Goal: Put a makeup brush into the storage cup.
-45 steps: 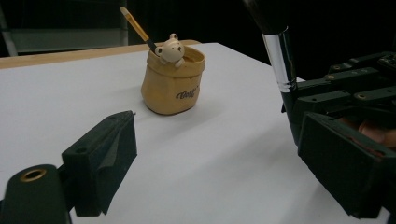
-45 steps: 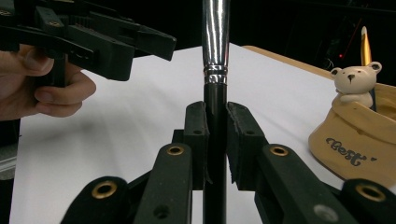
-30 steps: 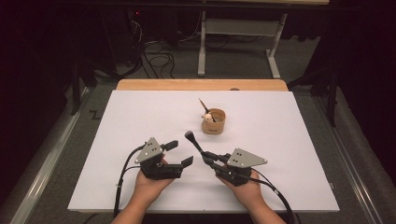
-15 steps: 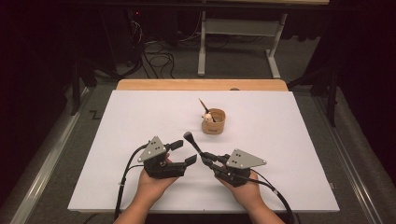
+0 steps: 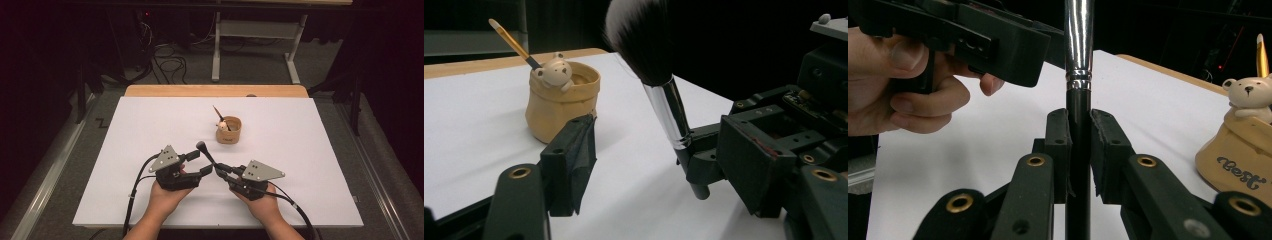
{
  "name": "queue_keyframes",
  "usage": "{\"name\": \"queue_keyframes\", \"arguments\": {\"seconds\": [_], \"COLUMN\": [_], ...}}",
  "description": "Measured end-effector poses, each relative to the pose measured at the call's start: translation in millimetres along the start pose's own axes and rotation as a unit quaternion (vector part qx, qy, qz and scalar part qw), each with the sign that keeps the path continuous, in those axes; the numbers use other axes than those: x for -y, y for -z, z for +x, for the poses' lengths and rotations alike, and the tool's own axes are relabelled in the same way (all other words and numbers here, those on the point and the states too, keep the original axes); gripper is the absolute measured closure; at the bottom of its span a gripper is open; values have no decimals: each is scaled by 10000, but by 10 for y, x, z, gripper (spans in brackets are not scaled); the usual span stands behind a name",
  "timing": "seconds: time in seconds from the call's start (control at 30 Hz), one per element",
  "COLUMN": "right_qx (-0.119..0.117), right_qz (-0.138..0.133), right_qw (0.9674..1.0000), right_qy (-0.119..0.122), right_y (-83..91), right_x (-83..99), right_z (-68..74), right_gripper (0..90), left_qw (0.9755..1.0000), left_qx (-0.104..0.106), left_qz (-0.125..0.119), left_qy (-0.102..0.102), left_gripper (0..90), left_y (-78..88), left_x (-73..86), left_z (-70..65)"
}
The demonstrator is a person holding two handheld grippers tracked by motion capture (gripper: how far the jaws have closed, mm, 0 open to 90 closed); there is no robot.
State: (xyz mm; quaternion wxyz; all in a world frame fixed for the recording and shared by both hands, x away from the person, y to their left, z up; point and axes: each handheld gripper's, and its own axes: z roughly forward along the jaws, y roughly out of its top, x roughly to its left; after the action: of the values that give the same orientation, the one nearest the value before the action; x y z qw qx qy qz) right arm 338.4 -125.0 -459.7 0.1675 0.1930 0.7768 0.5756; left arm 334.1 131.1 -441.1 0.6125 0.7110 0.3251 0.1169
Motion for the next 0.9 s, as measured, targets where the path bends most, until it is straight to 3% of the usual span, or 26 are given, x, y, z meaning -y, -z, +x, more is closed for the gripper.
{"name": "queue_keyframes", "arguments": {"seconds": [0.9], "right_qx": [4], "right_qz": [-53], "right_qw": [9999], "right_qy": [149], "right_y": [-49], "right_x": [21], "right_z": [48], "right_gripper": [806], "left_qw": [9998], "left_qx": [115], "left_qz": [-19], "left_qy": [146], "left_gripper": [582], "left_y": [-51], "left_x": [-25], "left_z": [-8]}}
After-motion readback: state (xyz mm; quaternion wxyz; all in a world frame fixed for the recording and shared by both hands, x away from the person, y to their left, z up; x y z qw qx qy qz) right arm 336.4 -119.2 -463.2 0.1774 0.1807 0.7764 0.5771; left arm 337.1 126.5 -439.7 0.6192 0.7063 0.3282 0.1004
